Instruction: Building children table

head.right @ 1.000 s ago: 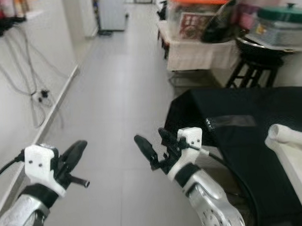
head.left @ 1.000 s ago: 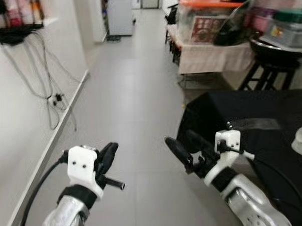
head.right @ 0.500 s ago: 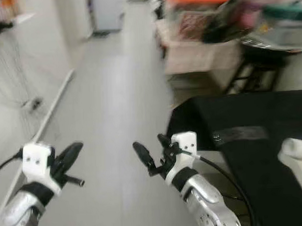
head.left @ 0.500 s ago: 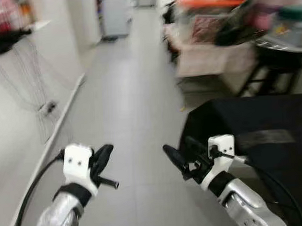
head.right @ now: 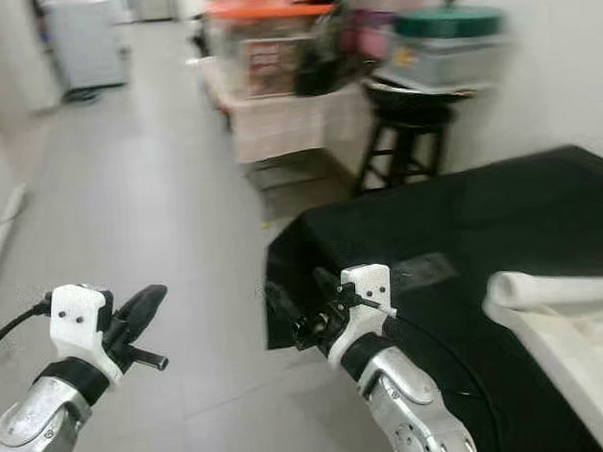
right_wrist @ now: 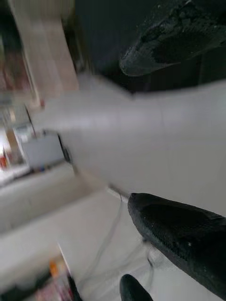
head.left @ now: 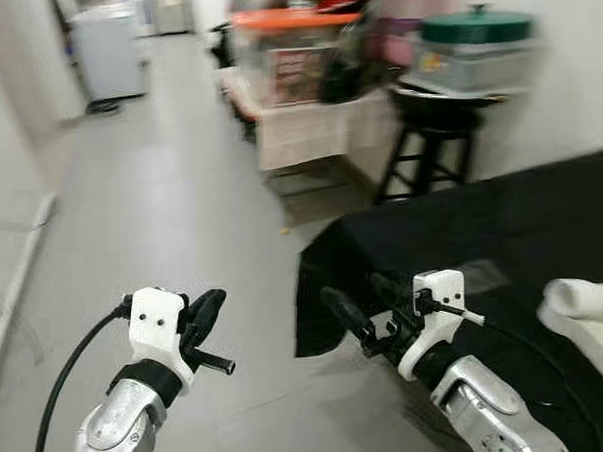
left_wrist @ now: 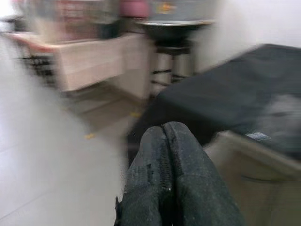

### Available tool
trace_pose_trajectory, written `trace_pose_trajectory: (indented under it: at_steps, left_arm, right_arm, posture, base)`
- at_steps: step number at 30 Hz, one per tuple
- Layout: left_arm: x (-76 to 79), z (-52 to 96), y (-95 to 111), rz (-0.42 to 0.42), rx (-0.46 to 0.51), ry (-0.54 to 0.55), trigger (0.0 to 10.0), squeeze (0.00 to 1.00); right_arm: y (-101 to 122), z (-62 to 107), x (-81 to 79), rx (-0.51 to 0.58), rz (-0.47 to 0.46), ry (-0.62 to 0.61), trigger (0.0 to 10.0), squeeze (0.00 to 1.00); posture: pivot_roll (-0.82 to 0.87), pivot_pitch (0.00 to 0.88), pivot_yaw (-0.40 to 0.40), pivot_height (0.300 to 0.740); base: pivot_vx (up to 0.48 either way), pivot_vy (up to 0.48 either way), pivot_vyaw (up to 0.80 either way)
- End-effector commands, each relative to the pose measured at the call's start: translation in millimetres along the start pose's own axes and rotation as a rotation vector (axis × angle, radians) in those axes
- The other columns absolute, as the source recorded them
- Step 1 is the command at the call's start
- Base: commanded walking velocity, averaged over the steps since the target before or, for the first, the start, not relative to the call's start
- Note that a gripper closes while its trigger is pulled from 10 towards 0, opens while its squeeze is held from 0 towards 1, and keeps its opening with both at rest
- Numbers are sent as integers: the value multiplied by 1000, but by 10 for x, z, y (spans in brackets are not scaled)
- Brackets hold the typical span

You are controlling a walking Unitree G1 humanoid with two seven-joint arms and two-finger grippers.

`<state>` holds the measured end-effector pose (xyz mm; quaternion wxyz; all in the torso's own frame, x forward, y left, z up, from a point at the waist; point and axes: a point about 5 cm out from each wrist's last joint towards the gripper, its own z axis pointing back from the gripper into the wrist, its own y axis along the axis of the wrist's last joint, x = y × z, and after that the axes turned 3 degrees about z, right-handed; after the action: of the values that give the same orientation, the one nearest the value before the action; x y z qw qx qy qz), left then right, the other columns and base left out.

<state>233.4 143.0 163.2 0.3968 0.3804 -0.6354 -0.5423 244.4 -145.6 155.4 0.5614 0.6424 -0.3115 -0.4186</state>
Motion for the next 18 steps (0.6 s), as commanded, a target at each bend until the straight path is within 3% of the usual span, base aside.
trace_pose_trajectory:
  at_steps: [1,11,18]
  left_arm:
    - [-33,31,-14,-1,-8,7,10000,0]
    - [-44,29,-9,9,-10,-5,10000,0]
    - [-81,40,-15,21,-14,-1,10000,0]
  right_arm:
    - [4,-24,-6,3,1,3,10000,0]
    - [12,-52,-11,3,-7,13,10000,0]
    - [9,-70,-15,6,-12,14,10000,0]
  posture:
    - [-98,36,-17,740]
    - [-93,46,-25,740]
    - [-87,49,-20,740]
  base:
    - [274,0,-800]
    - [261,0,-800]
    - [0,0,-800]
